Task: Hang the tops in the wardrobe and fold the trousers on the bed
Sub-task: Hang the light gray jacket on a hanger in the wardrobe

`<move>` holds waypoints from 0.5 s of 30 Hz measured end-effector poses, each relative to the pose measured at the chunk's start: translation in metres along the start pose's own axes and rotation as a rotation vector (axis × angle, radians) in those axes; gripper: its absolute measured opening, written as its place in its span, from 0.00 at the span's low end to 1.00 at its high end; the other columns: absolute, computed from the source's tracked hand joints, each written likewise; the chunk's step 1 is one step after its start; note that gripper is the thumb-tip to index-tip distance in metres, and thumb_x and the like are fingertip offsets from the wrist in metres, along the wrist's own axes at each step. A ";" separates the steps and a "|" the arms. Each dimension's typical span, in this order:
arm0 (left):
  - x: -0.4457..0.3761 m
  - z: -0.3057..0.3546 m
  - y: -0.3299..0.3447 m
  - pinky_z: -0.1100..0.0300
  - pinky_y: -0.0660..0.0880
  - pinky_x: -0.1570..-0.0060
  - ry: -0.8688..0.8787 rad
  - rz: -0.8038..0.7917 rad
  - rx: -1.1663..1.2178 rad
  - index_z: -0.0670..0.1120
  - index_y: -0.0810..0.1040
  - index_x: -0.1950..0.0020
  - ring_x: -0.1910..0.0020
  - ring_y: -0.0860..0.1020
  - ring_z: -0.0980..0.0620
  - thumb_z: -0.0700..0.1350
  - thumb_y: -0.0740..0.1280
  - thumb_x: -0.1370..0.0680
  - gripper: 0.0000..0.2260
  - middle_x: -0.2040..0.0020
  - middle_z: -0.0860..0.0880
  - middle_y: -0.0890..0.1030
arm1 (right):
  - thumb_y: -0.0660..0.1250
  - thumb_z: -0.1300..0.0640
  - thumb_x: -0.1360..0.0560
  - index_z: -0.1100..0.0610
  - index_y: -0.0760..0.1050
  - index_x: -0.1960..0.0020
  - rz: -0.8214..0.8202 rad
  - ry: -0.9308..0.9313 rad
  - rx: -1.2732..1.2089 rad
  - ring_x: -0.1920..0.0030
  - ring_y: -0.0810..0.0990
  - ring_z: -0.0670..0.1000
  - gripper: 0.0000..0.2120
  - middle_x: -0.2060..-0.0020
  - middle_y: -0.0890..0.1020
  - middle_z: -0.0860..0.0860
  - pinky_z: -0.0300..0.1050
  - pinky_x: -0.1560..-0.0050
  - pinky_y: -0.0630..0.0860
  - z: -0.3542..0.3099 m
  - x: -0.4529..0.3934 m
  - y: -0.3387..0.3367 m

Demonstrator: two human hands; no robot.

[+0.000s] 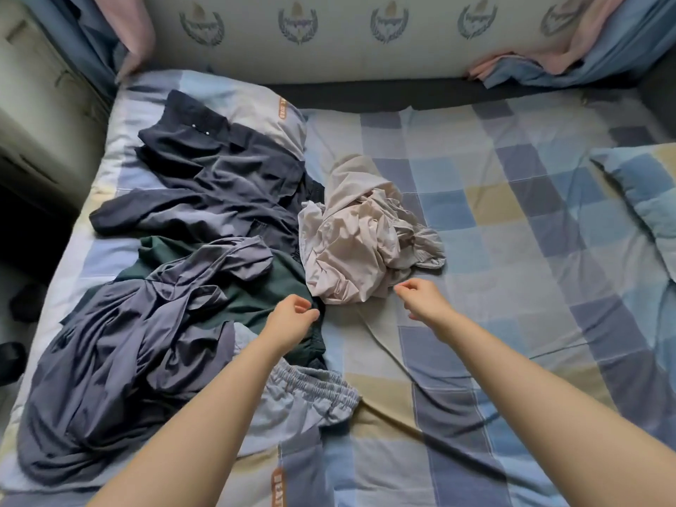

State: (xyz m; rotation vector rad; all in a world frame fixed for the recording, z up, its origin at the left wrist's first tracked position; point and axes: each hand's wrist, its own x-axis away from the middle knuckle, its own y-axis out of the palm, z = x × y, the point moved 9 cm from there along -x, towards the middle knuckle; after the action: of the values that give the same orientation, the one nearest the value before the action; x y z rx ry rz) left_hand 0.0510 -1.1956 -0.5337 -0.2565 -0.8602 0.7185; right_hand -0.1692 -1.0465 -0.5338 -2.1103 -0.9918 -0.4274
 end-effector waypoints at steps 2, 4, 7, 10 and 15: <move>-0.037 -0.008 0.010 0.54 0.74 0.47 -0.028 -0.004 0.092 0.46 0.77 0.43 0.51 0.76 0.49 0.48 0.68 0.23 0.11 0.47 0.49 0.79 | 0.64 0.54 0.23 0.52 0.78 0.52 -0.010 -0.019 -0.032 0.56 0.73 0.50 0.05 0.63 0.76 0.45 0.46 0.51 0.73 -0.007 -0.042 0.016; -0.066 -0.022 0.023 0.54 0.74 0.49 -0.073 -0.012 0.176 0.45 0.77 0.44 0.54 0.76 0.51 0.47 0.69 0.23 0.10 0.48 0.49 0.79 | 0.65 0.55 0.24 0.52 0.80 0.51 -0.033 -0.041 -0.030 0.59 0.73 0.48 0.05 0.63 0.77 0.45 0.38 0.61 0.69 -0.009 -0.079 0.033; -0.089 -0.045 0.045 0.52 0.75 0.47 -0.164 -0.046 0.285 0.47 0.76 0.47 0.52 0.76 0.51 0.47 0.68 0.22 0.06 0.50 0.50 0.77 | 0.68 0.56 0.26 0.52 0.80 0.47 -0.046 -0.026 -0.042 0.49 0.78 0.52 0.08 0.51 0.82 0.52 0.41 0.51 0.73 -0.003 -0.122 0.056; -0.097 -0.059 0.063 0.51 0.75 0.47 -0.263 -0.103 0.403 0.50 0.74 0.51 0.49 0.76 0.48 0.49 0.65 0.20 0.04 0.50 0.50 0.76 | 0.70 0.60 0.26 0.60 0.75 0.36 -0.083 0.081 -0.182 0.40 0.76 0.52 0.19 0.41 0.79 0.55 0.41 0.44 0.72 0.009 -0.138 0.074; -0.098 -0.058 0.066 0.51 0.75 0.48 -0.338 -0.135 0.621 0.49 0.73 0.42 0.43 0.78 0.43 0.55 0.62 0.19 0.12 0.41 0.49 0.75 | 0.68 0.67 0.31 0.63 0.74 0.34 -0.144 -0.039 -0.243 0.47 0.77 0.47 0.24 0.43 0.80 0.55 0.32 0.52 0.72 -0.011 -0.083 0.094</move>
State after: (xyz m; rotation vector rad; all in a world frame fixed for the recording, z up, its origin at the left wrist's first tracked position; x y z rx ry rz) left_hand 0.0209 -1.2080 -0.6615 0.4857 -0.9175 0.8792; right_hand -0.1504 -1.1373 -0.6199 -2.2768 -1.1687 -0.6072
